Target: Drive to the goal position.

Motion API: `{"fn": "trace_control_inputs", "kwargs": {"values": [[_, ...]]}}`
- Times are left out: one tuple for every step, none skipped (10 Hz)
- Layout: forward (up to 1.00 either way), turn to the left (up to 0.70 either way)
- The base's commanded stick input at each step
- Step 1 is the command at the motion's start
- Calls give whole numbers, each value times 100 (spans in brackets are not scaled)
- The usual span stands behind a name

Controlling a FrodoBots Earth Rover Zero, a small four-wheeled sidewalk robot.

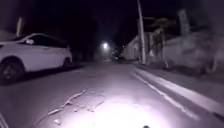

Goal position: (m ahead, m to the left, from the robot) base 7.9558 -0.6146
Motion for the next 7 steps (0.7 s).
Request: {"fn": "trace_control_inputs", "kwargs": {"values": [[70, 0], [70, 0], [70, 0], [70, 0], [70, 0], [70, 0], [70, 0]]}}
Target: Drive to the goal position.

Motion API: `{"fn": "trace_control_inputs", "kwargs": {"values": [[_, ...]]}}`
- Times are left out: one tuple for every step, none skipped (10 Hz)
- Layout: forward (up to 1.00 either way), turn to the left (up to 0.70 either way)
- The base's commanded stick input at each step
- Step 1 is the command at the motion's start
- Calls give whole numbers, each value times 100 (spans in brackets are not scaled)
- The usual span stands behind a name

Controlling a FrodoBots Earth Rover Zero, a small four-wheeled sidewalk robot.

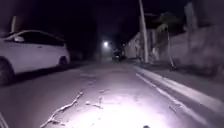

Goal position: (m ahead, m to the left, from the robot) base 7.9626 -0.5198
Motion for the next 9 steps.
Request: {"fn": "trace_control_inputs", "kwargs": {"values": [[70, 0], [70, 0], [70, 0], [70, 0], [70, 0], [70, 0], [70, 0], [70, 0], [70, 0]]}}
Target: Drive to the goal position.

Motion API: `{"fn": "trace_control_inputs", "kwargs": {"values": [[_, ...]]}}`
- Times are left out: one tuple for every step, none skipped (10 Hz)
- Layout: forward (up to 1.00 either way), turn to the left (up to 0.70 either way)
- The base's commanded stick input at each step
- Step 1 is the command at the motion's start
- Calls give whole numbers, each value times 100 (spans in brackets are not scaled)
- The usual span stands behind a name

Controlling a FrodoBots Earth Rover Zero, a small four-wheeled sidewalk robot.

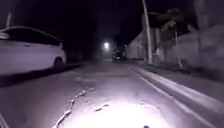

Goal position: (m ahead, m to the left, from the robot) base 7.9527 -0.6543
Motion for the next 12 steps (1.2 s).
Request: {"fn": "trace_control_inputs", "kwargs": {"values": [[70, 0], [70, 0], [70, 0], [70, 0], [70, 0], [70, 0], [70, 0], [70, 0], [70, 0], [70, 0], [70, 0], [70, 0]]}}
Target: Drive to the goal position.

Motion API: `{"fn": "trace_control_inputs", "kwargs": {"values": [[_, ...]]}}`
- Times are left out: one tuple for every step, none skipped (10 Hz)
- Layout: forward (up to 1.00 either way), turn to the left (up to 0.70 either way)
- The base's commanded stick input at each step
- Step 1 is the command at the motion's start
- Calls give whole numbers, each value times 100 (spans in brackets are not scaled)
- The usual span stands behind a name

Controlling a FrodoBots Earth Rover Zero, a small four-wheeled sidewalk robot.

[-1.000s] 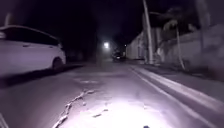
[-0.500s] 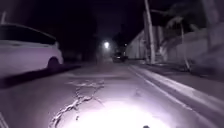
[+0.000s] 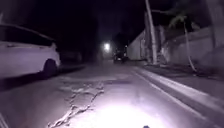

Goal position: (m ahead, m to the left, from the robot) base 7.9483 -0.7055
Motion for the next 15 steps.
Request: {"fn": "trace_control_inputs", "kwargs": {"values": [[70, 0], [70, 0], [70, 0], [70, 0], [70, 0], [70, 0], [70, 0], [70, 0], [70, 0], [70, 0], [70, -12], [70, -30], [70, -35], [70, -22], [70, 0]]}}
